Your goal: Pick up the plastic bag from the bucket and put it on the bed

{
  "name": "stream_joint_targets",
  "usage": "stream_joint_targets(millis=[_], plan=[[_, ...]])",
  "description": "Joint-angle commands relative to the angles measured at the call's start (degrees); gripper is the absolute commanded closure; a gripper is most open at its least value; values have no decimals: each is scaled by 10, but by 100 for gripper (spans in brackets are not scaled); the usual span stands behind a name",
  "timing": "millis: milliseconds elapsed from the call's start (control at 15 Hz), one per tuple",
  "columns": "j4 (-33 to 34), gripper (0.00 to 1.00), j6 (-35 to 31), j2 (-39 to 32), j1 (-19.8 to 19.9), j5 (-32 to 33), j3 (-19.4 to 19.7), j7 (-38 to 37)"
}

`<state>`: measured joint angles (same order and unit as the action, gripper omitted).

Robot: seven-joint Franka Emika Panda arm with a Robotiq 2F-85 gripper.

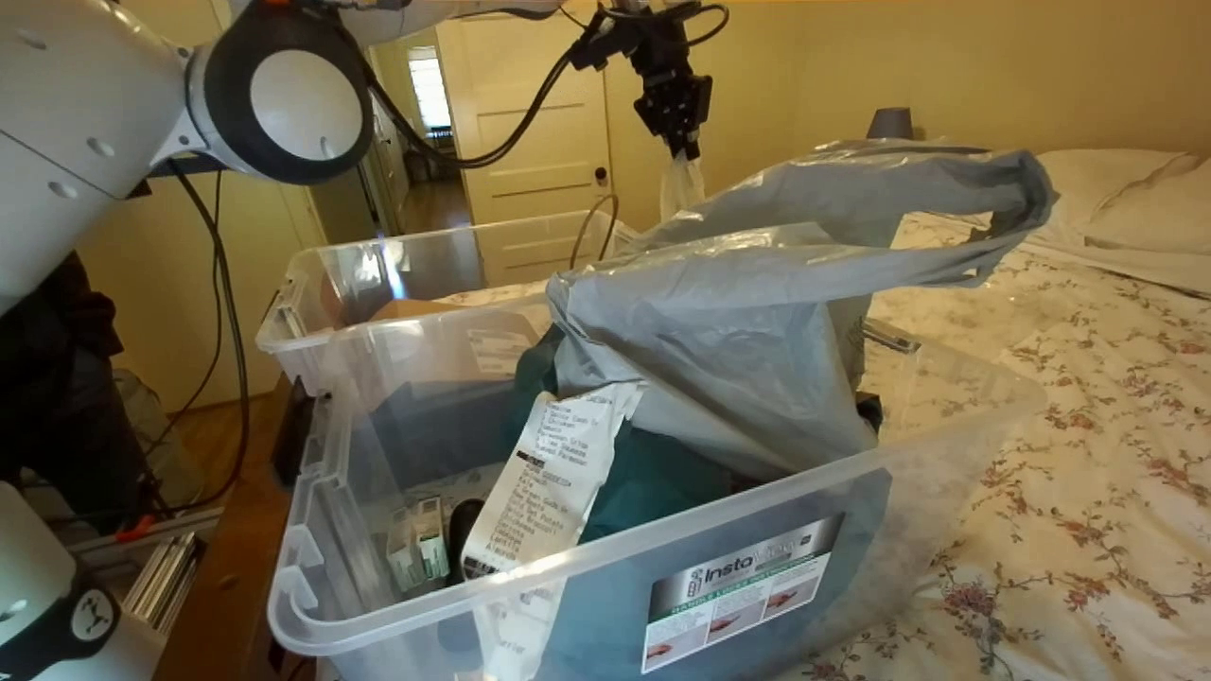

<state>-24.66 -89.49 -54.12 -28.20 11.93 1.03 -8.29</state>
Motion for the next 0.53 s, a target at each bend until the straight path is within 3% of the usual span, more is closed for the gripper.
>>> stream_joint_targets(millis=[0, 333, 400, 467], plan=[[3, 39, -5, 56, -20, 17, 20, -26], [19, 3, -12, 117, -63, 59, 48, -32], [21, 1, -23, 120, -72, 74, 56, -30], [19, 15, -11, 117, -54, 48, 38, -31]])
